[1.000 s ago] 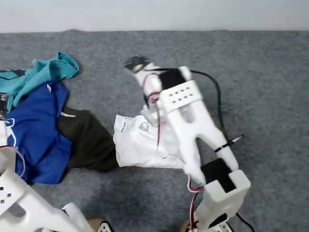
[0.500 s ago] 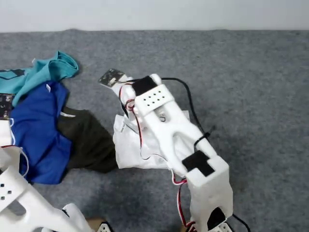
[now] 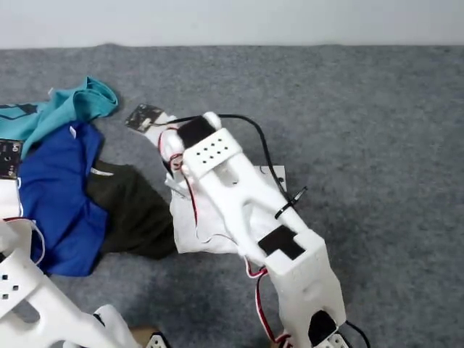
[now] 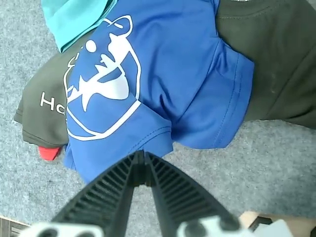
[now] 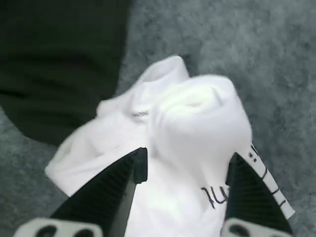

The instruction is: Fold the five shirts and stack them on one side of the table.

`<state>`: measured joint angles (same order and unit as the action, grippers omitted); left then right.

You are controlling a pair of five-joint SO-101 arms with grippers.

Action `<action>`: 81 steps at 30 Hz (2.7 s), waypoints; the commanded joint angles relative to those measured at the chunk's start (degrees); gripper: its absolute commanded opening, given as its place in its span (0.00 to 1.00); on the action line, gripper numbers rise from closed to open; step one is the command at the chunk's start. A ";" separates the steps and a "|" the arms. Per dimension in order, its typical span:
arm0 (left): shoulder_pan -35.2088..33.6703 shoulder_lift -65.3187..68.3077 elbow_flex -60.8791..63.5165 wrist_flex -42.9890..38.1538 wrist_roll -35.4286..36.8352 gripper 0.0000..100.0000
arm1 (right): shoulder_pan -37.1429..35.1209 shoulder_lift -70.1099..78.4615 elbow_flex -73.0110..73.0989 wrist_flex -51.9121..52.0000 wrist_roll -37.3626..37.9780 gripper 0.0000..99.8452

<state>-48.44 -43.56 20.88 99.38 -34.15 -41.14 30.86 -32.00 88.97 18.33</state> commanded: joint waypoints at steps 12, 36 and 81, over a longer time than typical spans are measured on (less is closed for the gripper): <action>0.35 -1.05 -0.13 0.97 0.44 0.01 | 14.99 -6.90 -2.55 12.35 9.58 0.02; 3.87 -1.05 -0.48 0.97 4.92 0.01 | -7.34 -4.35 -1.67 14.02 6.07 0.01; 4.04 -1.05 -0.48 0.18 9.93 0.01 | 14.99 -4.26 0.97 13.93 7.12 0.01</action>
<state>-44.75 -43.56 21.05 99.38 -25.19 -31.03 26.81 -30.77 100.48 24.66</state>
